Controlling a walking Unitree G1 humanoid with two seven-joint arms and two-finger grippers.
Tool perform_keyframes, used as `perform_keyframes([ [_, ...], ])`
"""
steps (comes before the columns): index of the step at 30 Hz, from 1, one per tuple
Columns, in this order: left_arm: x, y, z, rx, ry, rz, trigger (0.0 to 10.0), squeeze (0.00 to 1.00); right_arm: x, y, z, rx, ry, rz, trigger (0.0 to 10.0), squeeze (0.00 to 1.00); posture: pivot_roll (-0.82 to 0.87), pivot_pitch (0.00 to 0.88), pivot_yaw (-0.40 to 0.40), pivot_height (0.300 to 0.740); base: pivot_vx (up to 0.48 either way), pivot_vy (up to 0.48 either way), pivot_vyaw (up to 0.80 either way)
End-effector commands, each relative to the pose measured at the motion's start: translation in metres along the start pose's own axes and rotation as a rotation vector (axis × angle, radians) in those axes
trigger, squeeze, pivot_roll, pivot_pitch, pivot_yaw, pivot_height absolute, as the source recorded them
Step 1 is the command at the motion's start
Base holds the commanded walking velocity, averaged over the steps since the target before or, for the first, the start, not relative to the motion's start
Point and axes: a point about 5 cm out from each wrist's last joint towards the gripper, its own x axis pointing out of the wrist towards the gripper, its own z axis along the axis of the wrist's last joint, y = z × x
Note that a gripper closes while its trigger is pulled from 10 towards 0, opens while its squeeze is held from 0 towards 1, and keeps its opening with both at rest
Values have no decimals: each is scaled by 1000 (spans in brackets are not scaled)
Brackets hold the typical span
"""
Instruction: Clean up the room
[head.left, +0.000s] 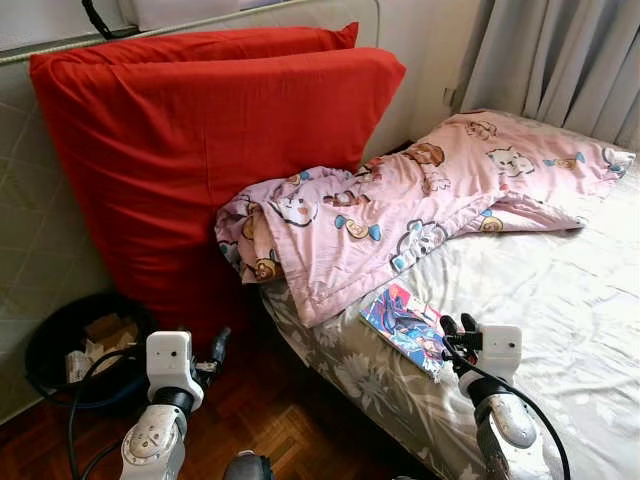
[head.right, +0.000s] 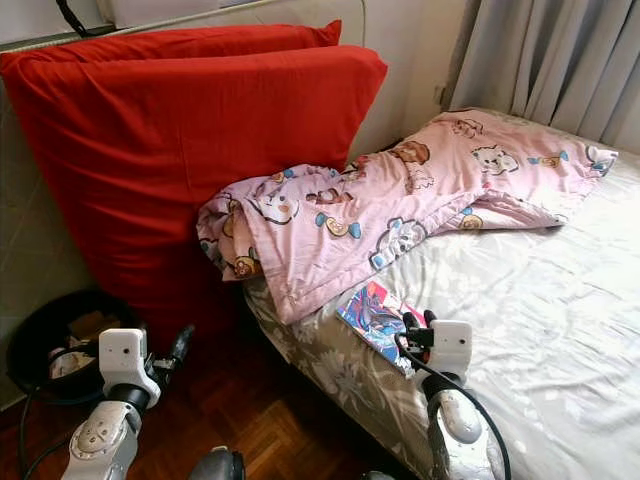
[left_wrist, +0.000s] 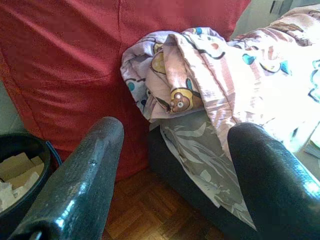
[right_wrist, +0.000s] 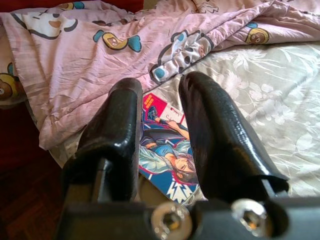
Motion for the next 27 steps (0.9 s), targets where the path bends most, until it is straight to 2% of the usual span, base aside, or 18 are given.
perform_keyframes([
  [1, -1, 1, 2, 8, 0, 0, 10000, 0, 1, 2, -1, 0, 4, 4, 10000, 0, -37, 0, 4, 627, 0, 0, 0],
  [5, -1, 1, 2, 11, 0, -3, 10000, 0, 2, 3, 0, 3, -1, 11, 10000, 0, -37, 0, 4, 627, 0, 0, 0],
  [8, 0, 1, 2, 10, 1, -5, 10000, 0, 5, 4, -2, 0, 34, 10, 10000, 0, -37, 0, 7, 627, 0, 0, 0],
  [12, 0, 0, 2, 11, 3, -9, 10000, 0, 5, 4, -2, -1, 30, 13, 10000, 0, -37, 0, 7, 607, 0, 0, 0],
  [13, 0, 0, 2, 10, 4, -8, 10000, 0, 3, 4, 0, 10, -1, 11, 10000, 0, -33, 0, 6, 603, 0, 0, 0],
  [27, -1, 1, 1, 5, 18, -9, 10000, 0, 4, 8, -3, 13, 13, 22, 10000, 0, -24, 0, 8, 603, 0, 0, 0],
])
